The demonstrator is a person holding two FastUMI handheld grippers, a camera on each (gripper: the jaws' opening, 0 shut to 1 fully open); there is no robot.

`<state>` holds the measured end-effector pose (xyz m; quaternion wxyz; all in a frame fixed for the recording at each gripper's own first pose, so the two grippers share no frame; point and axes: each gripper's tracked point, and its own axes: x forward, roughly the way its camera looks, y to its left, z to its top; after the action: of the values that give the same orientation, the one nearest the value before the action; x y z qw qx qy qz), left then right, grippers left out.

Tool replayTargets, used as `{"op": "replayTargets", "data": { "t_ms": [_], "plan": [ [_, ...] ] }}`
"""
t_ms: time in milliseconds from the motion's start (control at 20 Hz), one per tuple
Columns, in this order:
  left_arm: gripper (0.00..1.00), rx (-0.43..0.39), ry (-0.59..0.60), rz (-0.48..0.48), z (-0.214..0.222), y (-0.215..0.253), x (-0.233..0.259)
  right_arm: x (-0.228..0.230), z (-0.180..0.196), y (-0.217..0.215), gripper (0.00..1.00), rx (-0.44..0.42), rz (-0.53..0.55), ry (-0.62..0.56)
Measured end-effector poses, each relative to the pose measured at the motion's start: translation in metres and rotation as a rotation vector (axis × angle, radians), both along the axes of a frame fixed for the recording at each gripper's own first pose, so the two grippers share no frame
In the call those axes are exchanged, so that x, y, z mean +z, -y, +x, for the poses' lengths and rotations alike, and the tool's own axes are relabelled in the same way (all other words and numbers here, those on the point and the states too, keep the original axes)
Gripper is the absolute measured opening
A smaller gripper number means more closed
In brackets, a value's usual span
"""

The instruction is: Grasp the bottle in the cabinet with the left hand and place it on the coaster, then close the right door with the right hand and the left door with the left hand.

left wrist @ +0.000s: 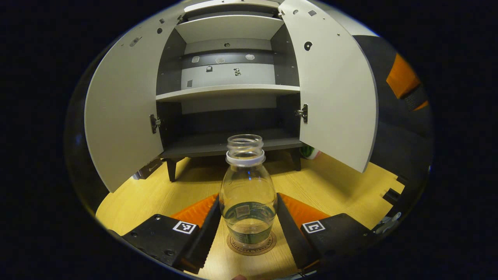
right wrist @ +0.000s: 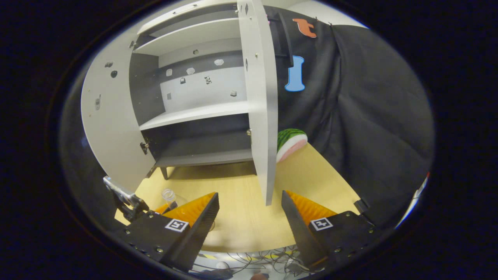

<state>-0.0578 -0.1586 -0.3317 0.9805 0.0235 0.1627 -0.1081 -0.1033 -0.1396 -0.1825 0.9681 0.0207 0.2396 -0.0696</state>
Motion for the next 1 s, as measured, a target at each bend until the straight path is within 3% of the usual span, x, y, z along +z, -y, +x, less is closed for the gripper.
{"op": "replayTargets", "data": {
  "t_ms": [250, 550, 1000],
  "plan": [
    [0.86, 0.003, 0.030, 0.010, 0.001, -0.003, 0.020, 0.004, 0.000, -0.005, 0.98, 0.016, 0.001, 0.012],
    [0.86, -0.004, 0.108, -0.011, 0.003, 0.001, 0.082, 0.027, 0.005, -0.002, 0.98, 0.023, 0.028, 0.064],
    [0.86, 0.060, 0.227, -0.049, 0.013, -0.020, 0.202, 0.117, 0.022, 0.029, 0.98, 0.039, 0.040, 0.247]
  ]
}}
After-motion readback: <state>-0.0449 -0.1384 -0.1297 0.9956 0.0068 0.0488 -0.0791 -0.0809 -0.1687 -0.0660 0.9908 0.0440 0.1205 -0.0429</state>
